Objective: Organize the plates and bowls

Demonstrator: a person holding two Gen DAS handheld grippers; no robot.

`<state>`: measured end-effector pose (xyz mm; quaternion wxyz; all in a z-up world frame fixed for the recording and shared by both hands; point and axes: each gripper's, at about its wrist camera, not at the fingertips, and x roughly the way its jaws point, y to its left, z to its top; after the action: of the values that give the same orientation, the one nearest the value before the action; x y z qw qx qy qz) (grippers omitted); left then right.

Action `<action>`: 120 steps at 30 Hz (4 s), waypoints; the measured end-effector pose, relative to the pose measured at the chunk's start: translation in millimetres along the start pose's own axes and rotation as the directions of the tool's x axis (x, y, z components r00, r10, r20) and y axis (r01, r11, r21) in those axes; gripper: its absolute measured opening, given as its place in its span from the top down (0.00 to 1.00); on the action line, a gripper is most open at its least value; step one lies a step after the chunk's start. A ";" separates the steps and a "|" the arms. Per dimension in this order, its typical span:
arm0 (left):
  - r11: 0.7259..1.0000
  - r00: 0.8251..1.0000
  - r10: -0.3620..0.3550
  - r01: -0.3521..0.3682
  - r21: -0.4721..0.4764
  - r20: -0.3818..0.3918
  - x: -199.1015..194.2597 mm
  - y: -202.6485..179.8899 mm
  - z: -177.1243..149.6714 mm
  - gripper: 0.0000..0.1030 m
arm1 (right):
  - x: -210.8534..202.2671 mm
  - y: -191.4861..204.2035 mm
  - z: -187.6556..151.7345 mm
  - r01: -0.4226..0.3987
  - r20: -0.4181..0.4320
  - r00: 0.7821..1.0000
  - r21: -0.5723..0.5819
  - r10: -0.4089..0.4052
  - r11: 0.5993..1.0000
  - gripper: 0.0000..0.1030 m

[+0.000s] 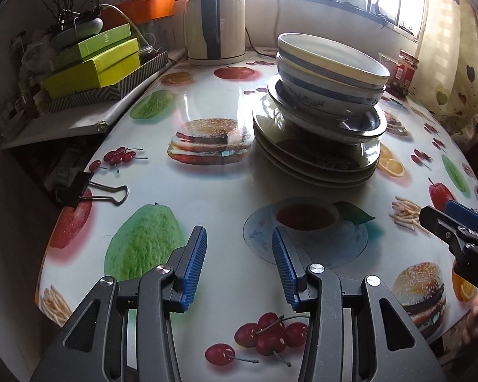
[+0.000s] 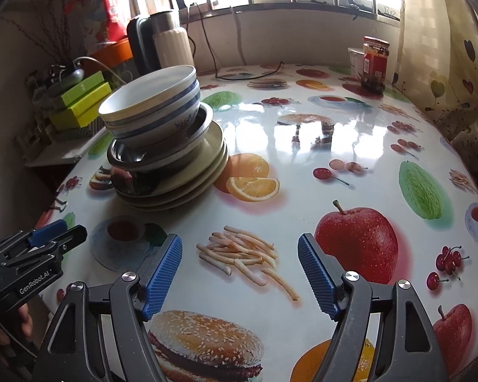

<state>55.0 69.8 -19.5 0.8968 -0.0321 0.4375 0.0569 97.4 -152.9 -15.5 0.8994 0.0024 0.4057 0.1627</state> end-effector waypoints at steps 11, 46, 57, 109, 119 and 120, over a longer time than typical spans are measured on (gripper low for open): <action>1.000 0.999 -0.005 0.005 -0.019 -0.039 11.0 2.0 -6.1 0.57 | 15.9 -7.9 -12.7 0.061 -0.063 0.996 0.018 -0.060 0.998 0.26; 1.000 1.000 -0.002 0.001 -0.016 -0.023 13.1 -1.7 -6.4 0.50 | 21.8 -2.8 -19.9 0.152 -0.056 0.987 -0.028 -0.153 0.988 0.13; 1.000 1.000 0.007 -0.007 -0.023 -0.022 14.3 -0.7 -6.2 0.44 | 22.0 -3.0 -20.7 0.156 -0.058 0.986 -0.025 -0.158 0.987 0.07; 1.000 1.000 0.009 -0.010 -0.026 -0.020 15.4 0.4 -6.4 0.40 | 21.5 -2.9 -21.2 0.157 -0.056 0.986 -0.026 -0.158 0.987 0.06; 1.000 1.000 0.009 -0.010 -0.026 -0.020 15.5 0.3 -6.5 0.40 | 21.4 -2.6 -21.4 0.158 -0.056 0.986 -0.026 -0.159 0.987 0.06; 1.000 1.000 0.010 -0.010 -0.025 -0.020 15.4 -0.1 -6.6 0.40 | 21.4 -2.7 -21.4 0.158 -0.056 0.986 -0.026 -0.159 0.987 0.06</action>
<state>59.2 70.2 -35.7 0.8918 -0.0419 0.4456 0.0665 95.8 -151.9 -45.8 0.8974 -0.0443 0.4285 0.0951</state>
